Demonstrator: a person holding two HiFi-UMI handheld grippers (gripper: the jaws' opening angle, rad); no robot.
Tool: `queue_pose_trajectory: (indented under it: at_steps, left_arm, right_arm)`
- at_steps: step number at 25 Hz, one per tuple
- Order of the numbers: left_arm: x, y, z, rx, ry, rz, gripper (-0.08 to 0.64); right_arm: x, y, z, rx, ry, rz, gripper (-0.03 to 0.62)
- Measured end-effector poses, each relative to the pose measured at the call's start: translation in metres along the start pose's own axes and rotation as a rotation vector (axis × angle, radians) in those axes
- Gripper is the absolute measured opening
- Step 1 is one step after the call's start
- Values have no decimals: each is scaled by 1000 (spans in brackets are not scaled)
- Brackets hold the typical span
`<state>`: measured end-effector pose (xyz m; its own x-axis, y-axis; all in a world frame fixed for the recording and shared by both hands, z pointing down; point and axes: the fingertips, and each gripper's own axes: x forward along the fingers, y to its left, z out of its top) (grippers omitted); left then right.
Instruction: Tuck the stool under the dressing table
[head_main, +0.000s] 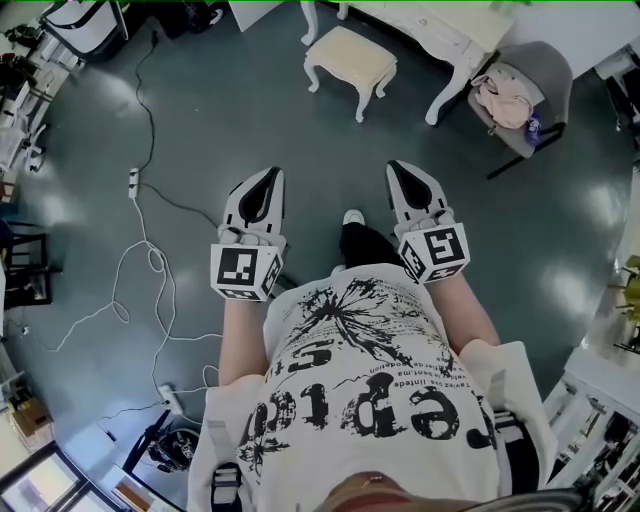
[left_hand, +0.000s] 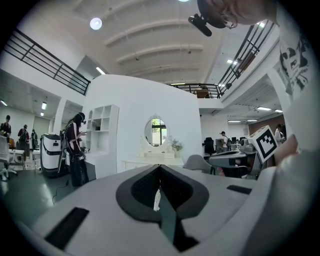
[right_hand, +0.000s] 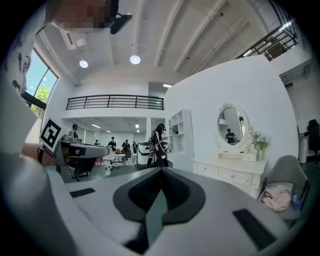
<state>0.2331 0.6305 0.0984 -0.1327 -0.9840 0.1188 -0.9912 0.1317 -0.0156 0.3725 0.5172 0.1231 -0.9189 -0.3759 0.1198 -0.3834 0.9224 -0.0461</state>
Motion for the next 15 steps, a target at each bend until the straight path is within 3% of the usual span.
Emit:
queue_pose_trajectory:
  at_steps: [8, 15]
  left_arm:
    - [45, 37, -23, -10, 54, 50, 20]
    - [145, 90, -18, 5, 82, 52, 20]
  right_arm:
    - [65, -27, -18, 10, 23, 36, 18]
    - [161, -87, -7, -13, 19, 41, 17]
